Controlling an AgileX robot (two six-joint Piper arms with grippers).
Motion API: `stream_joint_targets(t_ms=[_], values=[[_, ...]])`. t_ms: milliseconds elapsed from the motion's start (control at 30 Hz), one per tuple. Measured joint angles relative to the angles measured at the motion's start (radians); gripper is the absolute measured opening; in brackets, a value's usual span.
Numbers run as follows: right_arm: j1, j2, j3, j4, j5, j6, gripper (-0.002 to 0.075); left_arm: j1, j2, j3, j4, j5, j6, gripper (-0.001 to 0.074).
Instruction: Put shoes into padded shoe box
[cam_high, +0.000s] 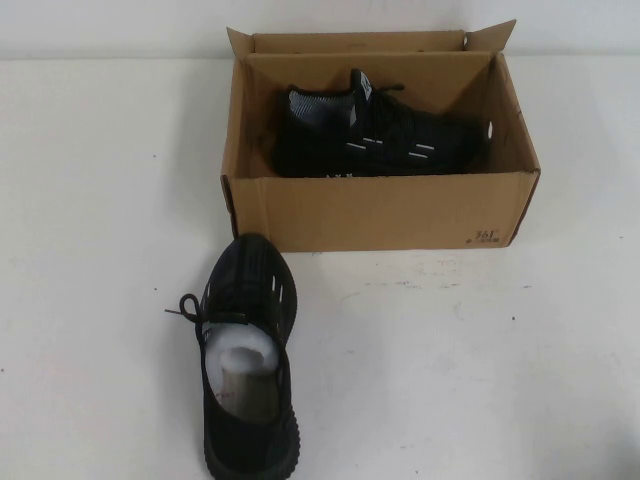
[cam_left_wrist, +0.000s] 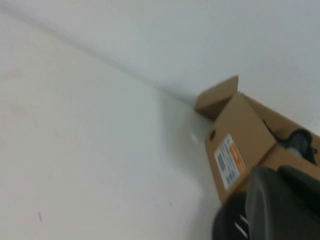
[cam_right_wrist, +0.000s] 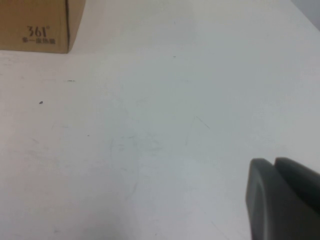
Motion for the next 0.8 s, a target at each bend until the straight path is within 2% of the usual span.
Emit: stream_joint_targets(t_ms=[167, 333, 467, 567, 700, 800], values=[[0.0, 0.0, 0.0, 0.0, 0.0, 0.0, -0.0006, 0.0, 0.056, -0.12, -0.014, 0.208, -0.1, -0.0004], [0.0, 0.0, 0.0, 0.0, 0.0, 0.0, -0.0006, 0.0, 0.257, -0.362, -0.018, 0.491, 0.081, -0.0004], [0.0, 0.0, 0.0, 0.0, 0.0, 0.0, -0.0006, 0.0, 0.504, -0.563, -0.019, 0.721, 0.296, -0.0004], [0.0, 0.0, 0.0, 0.0, 0.0, 0.0, -0.0006, 0.0, 0.677, -0.664, -0.062, 0.82, 0.516, -0.0004], [0.0, 0.0, 0.0, 0.0, 0.0, 0.0, -0.0006, 0.0, 0.883, -0.767, -0.262, 0.899, 0.929, -0.0004], [0.0, 0.0, 0.0, 0.0, 0.0, 0.0, -0.0006, 0.0, 1.014, -0.835, -0.402, 0.969, 1.171, -0.0004]])
